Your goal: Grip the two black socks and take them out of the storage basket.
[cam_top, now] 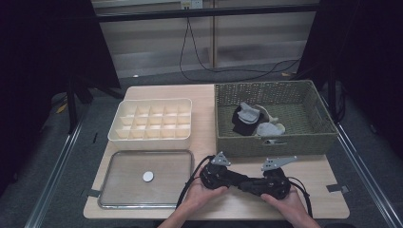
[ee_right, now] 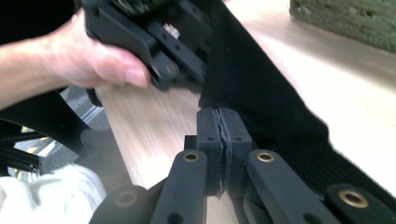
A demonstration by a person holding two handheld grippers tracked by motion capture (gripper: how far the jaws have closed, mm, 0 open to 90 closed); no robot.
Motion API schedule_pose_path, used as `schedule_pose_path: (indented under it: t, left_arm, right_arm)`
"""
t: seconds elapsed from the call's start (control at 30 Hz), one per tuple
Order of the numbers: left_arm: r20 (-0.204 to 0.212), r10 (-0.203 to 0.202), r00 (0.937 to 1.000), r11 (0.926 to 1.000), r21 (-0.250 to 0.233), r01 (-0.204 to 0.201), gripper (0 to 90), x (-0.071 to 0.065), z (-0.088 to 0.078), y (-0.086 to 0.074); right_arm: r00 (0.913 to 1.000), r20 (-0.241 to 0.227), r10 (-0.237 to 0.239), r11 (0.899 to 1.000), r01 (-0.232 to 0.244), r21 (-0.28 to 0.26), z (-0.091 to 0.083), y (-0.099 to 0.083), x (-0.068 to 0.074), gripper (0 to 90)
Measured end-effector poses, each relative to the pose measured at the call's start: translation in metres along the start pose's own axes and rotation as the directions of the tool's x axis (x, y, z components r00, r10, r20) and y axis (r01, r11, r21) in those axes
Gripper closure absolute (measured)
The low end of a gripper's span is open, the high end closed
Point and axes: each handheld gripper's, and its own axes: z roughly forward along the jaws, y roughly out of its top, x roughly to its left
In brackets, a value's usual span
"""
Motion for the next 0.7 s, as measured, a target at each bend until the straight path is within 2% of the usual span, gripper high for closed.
schedule_pose_path:
  t: [0.1,0.27,0.3,0.37,0.47,0.7]
  left_arm:
    - [-0.004,-0.011,0.9999,0.9999,-0.002,0.011,71.8,0.001,-0.002,-0.001]
    - [-0.01,0.005,0.9999,0.9998,0.022,-0.005,69.8,0.0,-0.009,-0.005]
    - [-0.009,0.001,1.0,1.0,0.008,-0.001,69.3,-0.001,-0.01,-0.007]
    - [-0.011,0.006,0.9999,0.9998,0.018,-0.006,68.5,-0.001,-0.015,-0.01]
    - [-0.009,0.003,1.0,1.0,0.009,-0.003,68.2,-0.001,-0.022,-0.011]
    - [0.001,0.027,0.9996,0.9996,-0.009,-0.027,67.5,-0.005,-0.046,-0.015]
  right_arm:
    - [1.0,0.009,-0.001,1.0,0.001,0.016,-0.001,-0.005,0.0,88.4]
    - [0.9996,0.029,-0.003,0.999,0.002,0.041,-0.002,-0.012,-0.003,88.5]
    - [0.9993,0.038,0.003,0.999,-0.005,0.046,-0.002,-0.014,-0.003,88.0]
    - [0.998,0.063,0.004,0.999,-0.007,0.054,-0.002,-0.015,-0.004,84.2]
    - [0.998,0.062,0.008,0.999,-0.011,0.046,-0.004,-0.014,-0.005,81.6]
    - [0.9976,0.067,0.016,1.0,-0.017,0.025,-0.006,-0.014,-0.008,77.4]
